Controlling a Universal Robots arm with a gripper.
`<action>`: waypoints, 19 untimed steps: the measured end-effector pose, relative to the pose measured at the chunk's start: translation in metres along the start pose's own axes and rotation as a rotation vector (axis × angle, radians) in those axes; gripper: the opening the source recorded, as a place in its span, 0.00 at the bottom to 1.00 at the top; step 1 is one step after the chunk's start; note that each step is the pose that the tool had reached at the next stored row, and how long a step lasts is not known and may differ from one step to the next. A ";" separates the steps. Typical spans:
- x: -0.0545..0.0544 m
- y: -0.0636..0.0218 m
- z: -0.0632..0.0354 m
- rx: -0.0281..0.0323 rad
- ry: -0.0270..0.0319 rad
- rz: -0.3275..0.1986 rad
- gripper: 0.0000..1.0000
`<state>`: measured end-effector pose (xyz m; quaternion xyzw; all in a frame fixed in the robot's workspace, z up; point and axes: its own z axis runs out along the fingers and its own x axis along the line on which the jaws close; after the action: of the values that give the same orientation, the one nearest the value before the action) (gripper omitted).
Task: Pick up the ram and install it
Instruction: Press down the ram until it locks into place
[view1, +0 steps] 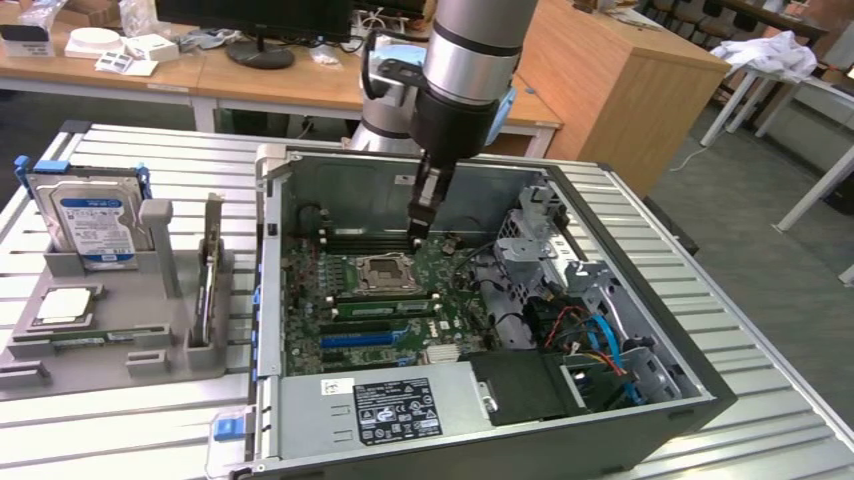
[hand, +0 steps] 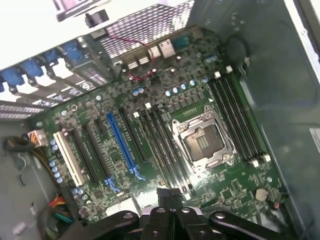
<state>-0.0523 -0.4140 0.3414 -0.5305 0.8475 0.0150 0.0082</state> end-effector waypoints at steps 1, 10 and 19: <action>0.000 0.0000 0.0001 0.0005 -0.0003 0.017 0.11; 0.000 0.0000 0.0010 0.0050 -0.0027 0.168 0.11; 0.000 0.0000 0.0018 0.0092 -0.0051 0.307 0.11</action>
<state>-0.0523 -0.4140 0.3396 -0.3946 0.9187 0.0136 0.0104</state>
